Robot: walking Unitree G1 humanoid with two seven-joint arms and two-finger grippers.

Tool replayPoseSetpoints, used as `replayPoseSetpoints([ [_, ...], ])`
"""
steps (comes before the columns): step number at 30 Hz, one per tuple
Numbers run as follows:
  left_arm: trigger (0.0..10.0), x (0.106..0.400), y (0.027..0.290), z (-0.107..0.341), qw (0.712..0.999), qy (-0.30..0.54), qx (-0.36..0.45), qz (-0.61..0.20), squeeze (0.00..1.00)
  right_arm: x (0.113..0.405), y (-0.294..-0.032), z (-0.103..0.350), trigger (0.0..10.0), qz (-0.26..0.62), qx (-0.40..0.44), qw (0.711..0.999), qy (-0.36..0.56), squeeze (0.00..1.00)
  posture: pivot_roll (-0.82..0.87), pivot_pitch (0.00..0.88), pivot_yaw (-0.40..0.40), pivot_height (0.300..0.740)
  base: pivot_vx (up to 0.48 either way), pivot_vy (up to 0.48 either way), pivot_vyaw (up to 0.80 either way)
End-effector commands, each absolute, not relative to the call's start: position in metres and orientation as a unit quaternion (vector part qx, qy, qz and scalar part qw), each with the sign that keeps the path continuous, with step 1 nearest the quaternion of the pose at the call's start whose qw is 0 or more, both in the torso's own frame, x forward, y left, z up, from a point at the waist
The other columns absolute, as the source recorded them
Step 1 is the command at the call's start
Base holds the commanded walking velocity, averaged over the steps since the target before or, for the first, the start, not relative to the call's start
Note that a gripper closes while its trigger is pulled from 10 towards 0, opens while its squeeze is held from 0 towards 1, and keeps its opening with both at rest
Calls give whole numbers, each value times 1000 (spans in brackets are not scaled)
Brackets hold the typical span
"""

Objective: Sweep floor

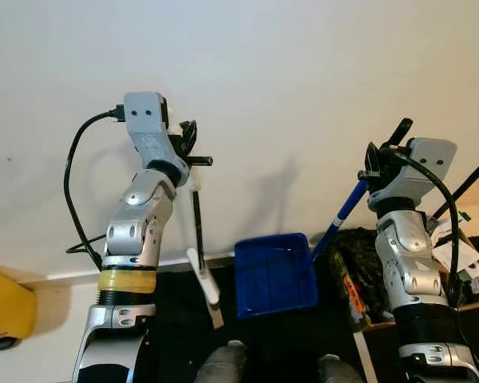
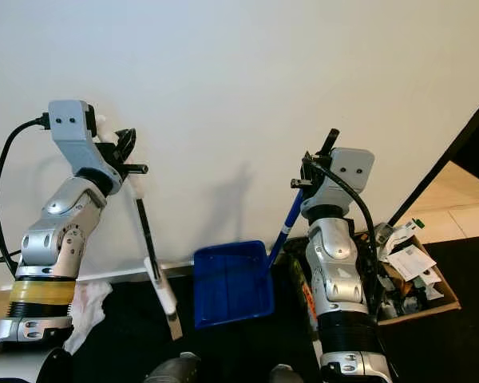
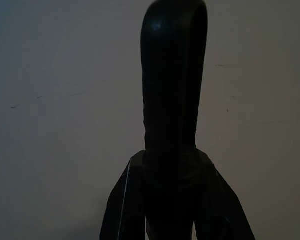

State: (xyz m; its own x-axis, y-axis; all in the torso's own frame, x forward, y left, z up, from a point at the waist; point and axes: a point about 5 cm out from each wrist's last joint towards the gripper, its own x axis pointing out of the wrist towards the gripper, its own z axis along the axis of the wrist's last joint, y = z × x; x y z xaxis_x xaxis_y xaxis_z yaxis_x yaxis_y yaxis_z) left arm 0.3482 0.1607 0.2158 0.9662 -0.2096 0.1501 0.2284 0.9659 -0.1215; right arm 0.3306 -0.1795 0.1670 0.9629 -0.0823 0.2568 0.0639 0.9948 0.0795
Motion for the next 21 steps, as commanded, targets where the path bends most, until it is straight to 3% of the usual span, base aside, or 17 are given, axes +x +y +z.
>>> replayPoseSetpoints([
  [1,10000,348,164,222,989,-87,-65,-103,0,331,-177,171,10000,-33,43,989,-140,0,103,69,69,740,0,307,0],
  [21,10000,349,163,222,989,-86,-65,-105,0,331,-176,171,10000,-33,45,989,-139,0,104,70,74,740,0,304,0],
])
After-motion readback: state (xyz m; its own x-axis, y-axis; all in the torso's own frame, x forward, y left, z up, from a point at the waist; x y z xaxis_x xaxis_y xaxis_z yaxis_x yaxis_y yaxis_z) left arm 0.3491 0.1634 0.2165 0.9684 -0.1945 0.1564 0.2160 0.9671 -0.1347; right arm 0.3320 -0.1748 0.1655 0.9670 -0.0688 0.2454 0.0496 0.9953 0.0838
